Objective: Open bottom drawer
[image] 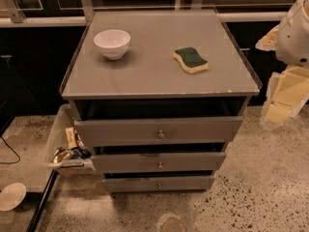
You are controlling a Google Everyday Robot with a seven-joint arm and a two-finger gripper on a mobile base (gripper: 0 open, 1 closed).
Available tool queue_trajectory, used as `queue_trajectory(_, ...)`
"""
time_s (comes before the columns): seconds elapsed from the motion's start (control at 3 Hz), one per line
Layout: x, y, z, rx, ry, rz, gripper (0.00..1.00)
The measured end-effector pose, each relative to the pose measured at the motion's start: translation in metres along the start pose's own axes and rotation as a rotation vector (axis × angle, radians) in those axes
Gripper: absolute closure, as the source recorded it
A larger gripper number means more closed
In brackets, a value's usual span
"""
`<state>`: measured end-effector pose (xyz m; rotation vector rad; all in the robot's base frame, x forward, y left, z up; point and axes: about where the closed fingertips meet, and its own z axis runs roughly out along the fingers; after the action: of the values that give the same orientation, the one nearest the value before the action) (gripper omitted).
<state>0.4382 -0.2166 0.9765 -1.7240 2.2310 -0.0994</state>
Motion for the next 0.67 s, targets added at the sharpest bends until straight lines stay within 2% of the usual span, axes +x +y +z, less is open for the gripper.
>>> queue_trajectory(0.33, 0.001, 0.0, 0.001, 0.003, 0.0, 0.004, 0.0)
queue_trajectory(0.67, 0.007, 0.015, 0.031, -0.05, -0.023, -0.002, 0.0)
